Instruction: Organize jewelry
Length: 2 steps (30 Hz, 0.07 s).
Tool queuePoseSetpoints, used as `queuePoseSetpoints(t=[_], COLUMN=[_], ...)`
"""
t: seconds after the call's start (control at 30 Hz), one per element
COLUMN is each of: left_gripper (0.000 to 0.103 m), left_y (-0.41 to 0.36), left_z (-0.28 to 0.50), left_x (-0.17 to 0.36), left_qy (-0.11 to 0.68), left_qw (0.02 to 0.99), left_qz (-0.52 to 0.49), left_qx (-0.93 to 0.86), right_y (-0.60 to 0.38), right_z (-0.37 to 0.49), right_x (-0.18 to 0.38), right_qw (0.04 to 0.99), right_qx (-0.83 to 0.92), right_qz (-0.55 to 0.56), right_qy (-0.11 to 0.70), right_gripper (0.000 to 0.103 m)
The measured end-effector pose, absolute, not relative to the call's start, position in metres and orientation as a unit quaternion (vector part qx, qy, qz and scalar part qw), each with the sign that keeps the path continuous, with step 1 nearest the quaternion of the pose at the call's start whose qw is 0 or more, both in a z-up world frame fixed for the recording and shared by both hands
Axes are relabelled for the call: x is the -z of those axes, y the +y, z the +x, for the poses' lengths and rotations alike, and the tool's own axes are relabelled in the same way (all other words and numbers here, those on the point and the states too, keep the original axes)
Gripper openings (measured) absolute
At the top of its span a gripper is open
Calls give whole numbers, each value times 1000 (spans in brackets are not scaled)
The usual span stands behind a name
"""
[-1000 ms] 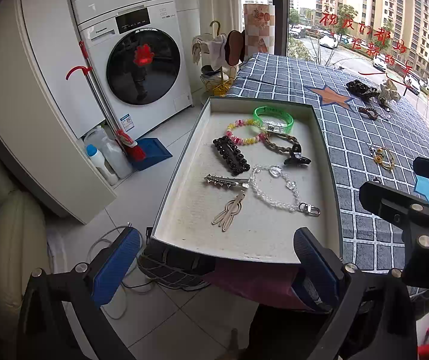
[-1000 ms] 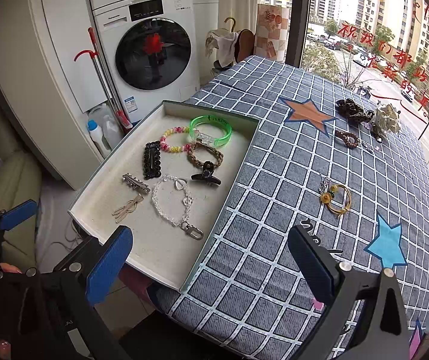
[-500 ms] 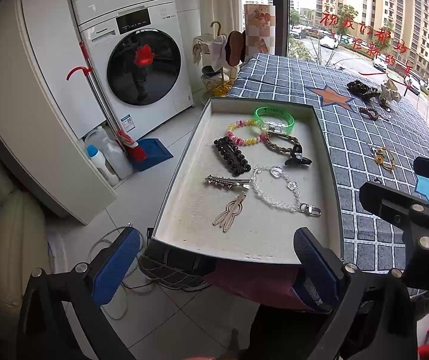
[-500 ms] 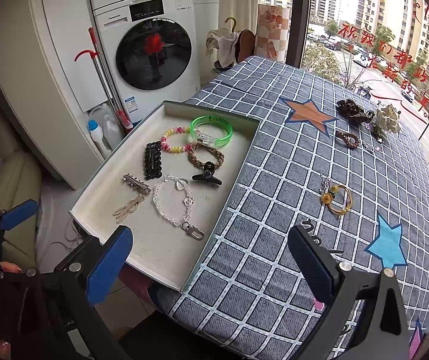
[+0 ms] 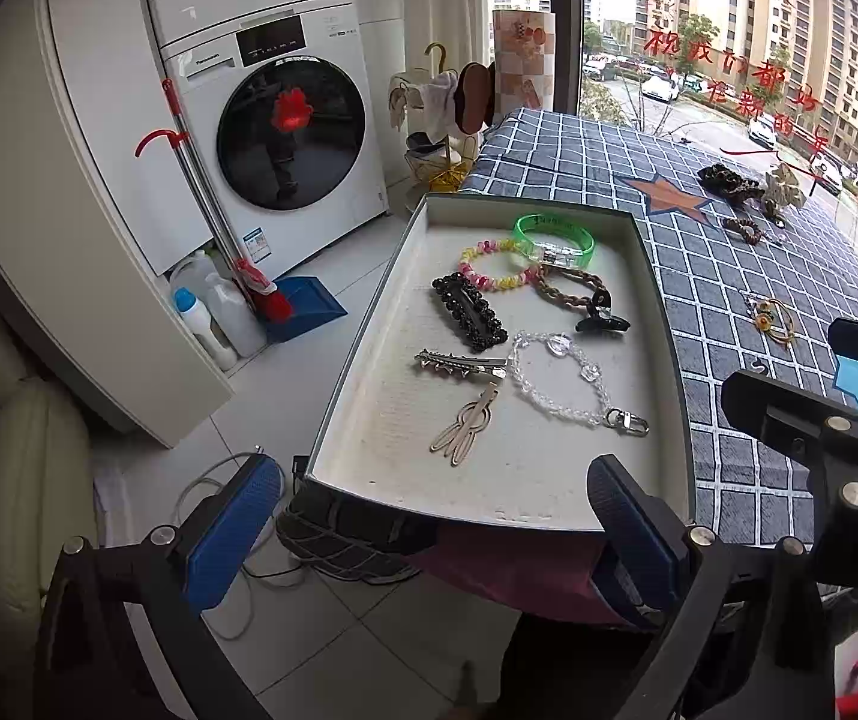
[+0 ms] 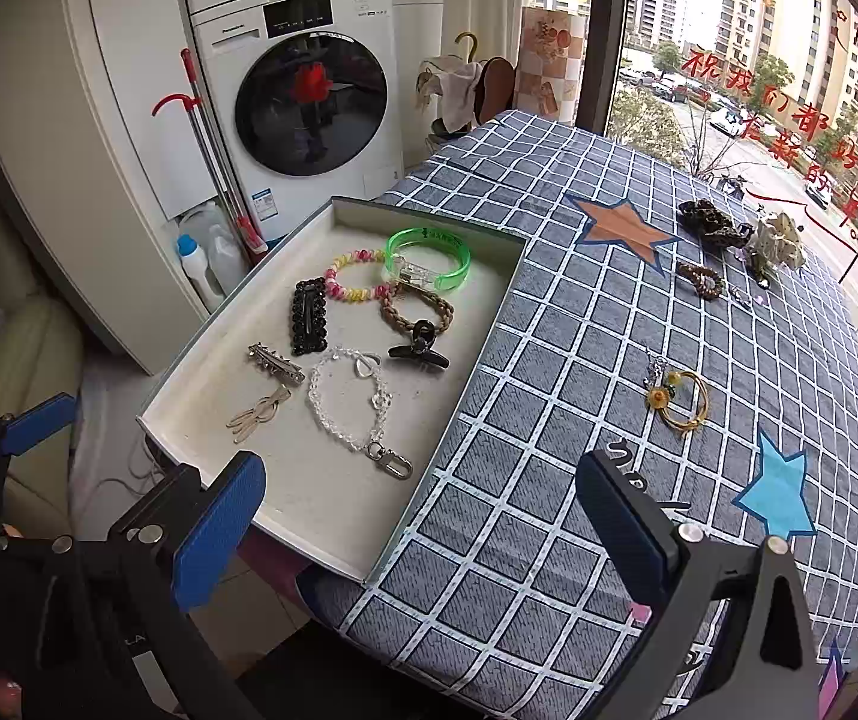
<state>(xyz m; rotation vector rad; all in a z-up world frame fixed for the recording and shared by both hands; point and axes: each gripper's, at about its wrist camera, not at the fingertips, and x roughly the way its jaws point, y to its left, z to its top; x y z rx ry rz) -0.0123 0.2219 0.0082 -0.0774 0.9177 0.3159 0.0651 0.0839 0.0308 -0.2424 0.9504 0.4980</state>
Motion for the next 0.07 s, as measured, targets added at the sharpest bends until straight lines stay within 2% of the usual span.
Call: queuePoseSetpoints(t=[0.07], left_gripper=[103], left_y=[221], left_z=[-12], left_x=[-8], left_qy=[442], left_qw=[883], left_qz=[-36], left_qx=[-152], right_y=[84], right_z=[65], right_x=[-31], right_qw=[853], right_qx=[-237], right_qz=[-115], right_qy=[452], right_gripper=[103])
